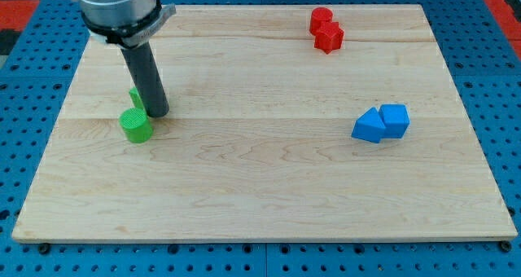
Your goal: Push the green star towards the yellow hexagon
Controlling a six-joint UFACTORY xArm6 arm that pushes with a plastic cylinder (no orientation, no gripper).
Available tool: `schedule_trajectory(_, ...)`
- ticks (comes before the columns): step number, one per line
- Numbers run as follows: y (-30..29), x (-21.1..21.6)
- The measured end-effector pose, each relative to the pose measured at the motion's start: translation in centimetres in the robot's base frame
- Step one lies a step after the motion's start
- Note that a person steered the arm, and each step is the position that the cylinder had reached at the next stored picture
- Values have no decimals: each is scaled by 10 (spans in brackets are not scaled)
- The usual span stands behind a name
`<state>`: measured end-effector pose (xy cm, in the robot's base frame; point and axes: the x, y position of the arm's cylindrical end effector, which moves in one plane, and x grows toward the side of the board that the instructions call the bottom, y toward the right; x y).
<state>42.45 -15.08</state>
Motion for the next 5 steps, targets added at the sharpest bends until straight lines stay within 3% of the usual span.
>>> schedule_trajectory(2,1,-56)
schedule_trajectory(3,-9,-20)
schedule_trajectory(4,-43,-10)
schedule_trajectory(5,-45,-32)
